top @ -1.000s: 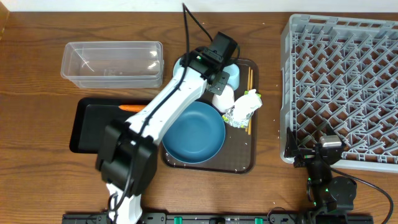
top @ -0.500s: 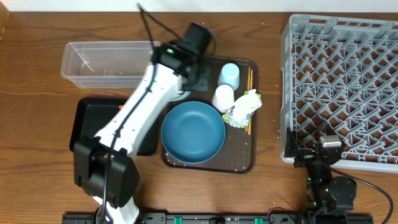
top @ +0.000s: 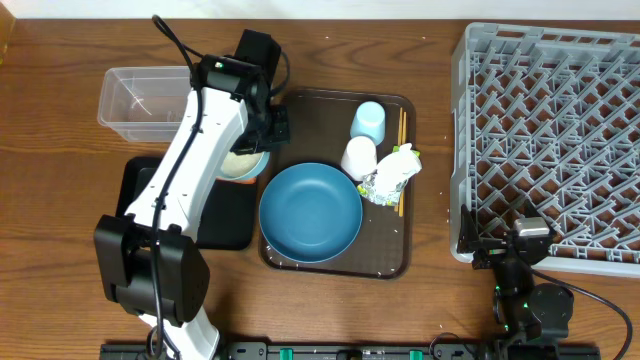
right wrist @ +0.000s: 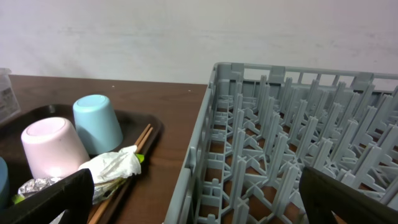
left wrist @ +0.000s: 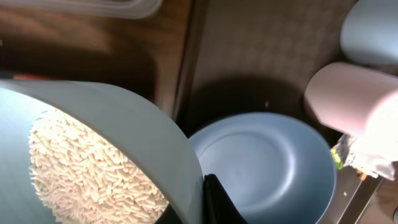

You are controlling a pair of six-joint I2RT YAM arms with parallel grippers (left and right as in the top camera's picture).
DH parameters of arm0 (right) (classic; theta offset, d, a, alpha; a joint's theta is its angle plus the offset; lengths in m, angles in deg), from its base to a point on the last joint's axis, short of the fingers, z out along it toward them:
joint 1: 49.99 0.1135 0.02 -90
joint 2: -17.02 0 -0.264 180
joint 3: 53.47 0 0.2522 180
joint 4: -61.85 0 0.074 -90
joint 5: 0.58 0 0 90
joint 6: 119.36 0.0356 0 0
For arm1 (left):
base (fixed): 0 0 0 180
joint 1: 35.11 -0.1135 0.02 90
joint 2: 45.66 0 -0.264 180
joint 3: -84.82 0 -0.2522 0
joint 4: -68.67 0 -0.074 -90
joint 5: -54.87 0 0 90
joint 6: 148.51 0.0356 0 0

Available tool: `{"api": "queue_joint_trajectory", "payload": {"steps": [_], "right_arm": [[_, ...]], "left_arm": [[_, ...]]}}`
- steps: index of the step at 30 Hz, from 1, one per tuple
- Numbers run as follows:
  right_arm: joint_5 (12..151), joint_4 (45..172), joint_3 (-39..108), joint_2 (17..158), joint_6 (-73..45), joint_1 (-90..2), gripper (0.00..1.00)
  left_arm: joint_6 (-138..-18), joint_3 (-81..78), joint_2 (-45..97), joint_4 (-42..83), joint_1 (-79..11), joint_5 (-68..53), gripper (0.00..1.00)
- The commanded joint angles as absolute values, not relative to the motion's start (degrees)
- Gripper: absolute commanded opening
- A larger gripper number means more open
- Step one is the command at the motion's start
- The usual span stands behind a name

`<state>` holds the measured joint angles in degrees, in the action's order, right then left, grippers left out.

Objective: Sort waste into correct bins and load items into the dishwasher rack
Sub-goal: 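Lift the light-blue rice bowl and carry it left over the black tray, then tilt the rice bowl with the left gripper to pour rice onto the black tray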

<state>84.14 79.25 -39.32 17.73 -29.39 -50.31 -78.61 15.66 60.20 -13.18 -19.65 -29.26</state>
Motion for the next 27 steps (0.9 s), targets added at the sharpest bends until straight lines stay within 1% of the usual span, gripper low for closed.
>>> {"api": "queue_joint_trajectory", "payload": {"steps": [1,8,12,20,27], "right_arm": [[84.49,79.5,-39.39,17.4,-28.78,-50.68,0.99],[84.49,79.5,-39.39,17.4,-28.78,-50.68,0.99],[84.49,79.5,-39.39,17.4,-28.78,-50.68,0.99],[84.49,79.5,-39.39,17.4,-28.78,-50.68,0.99],[84.49,79.52,-39.39,17.4,-28.78,-50.68,0.99]], "left_arm": [[-80.23,15.09,58.74,-14.73,-20.68,-28.43,0.06],[-80.07,13.58,55.07,-14.47,-23.12,-25.0,0.06],[-79.48,10.02,51.24,-14.14,-26.67,-21.39,0.06],[-75.55,-2.9,43.26,-4.96,-34.51,-7.41,0.06],[-71.79,-11.18,42.52,2.99,-40.04,3.06,0.06]]}}
